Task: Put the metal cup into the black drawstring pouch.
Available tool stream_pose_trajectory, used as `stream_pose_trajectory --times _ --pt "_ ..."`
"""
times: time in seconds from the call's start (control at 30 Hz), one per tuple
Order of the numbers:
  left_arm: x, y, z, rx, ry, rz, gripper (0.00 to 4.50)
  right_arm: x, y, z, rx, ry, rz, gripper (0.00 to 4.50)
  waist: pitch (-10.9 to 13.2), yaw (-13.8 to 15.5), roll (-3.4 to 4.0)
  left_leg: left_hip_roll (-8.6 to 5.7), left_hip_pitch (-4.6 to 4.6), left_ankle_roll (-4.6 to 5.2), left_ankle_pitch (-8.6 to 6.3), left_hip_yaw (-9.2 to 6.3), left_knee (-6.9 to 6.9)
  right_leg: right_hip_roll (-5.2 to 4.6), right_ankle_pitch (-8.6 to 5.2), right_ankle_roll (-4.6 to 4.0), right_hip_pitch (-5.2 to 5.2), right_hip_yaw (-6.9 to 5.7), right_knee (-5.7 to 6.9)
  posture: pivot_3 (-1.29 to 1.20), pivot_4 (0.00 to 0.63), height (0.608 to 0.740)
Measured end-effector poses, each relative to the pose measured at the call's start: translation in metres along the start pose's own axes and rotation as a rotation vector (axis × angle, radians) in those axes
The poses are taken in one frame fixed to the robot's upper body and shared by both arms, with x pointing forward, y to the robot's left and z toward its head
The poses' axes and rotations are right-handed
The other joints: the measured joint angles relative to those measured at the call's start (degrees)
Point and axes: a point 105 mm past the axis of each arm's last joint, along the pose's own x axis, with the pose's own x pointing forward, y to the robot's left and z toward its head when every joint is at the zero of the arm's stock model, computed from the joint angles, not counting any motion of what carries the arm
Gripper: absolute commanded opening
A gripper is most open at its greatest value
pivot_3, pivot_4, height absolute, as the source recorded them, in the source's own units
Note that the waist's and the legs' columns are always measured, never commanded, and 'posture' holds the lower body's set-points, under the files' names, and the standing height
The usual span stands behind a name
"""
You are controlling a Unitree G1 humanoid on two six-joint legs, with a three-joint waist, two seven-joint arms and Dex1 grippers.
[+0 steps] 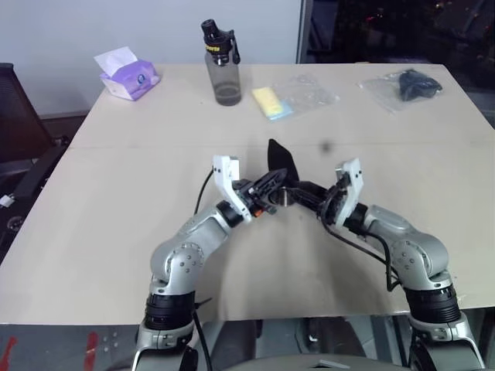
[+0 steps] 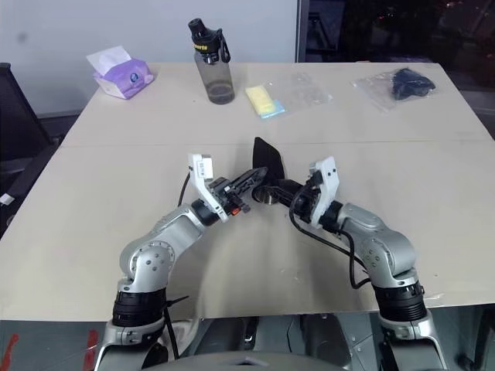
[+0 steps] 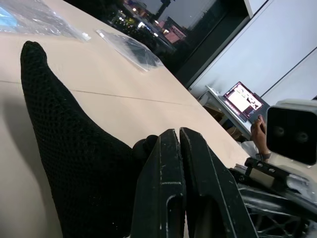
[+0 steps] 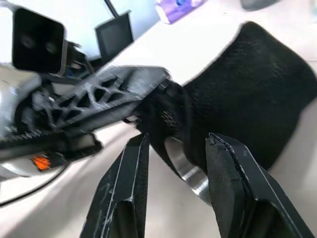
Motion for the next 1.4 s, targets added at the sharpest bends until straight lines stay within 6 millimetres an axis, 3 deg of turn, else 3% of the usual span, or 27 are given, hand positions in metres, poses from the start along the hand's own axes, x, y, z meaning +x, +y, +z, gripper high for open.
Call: stream_pose_trajectory --times 0.3,1.0,1.2,1.4 --pt "-0.001 0.001 0.002 0.004 -0.006 0.006 0.00 0.006 0.011 0.004 0.072 -0.049 0.061 1.80 0.0 0.0 0.00 0.00 0.00 0.00 0.00 -0.04 0.00 -0.01 0.00 0.00 0.00 0.01 0.00 0.00 0.150 0.740" --pt "0.000 0.000 0.000 0.001 -0.001 0.000 0.00 -0.001 0.036 0.002 0.211 -0.044 0.226 1.80 0.0 0.0 0.00 0.00 0.00 0.00 0.00 -0.05 0.00 0.00 0.00 0.00 0.00 -0.02 0.01 0.00 0.150 0.740" --pt "0.001 0.000 0.000 -0.002 0.000 0.000 0.00 -0.003 0.032 0.008 0.228 -0.077 0.202 1.80 0.0 0.0 0.00 0.00 0.00 0.00 0.00 -0.05 0.00 -0.01 0.00 0.00 0.00 -0.01 0.01 0.00 0.150 0.740" --pt "0.001 0.000 0.000 -0.002 0.001 0.000 0.00 -0.009 0.015 -0.005 0.200 -0.024 0.109 1.80 0.0 0.0 0.00 -0.01 0.00 0.00 0.00 -0.02 0.00 0.00 0.00 0.00 0.00 -0.02 0.01 0.00 0.150 0.740"
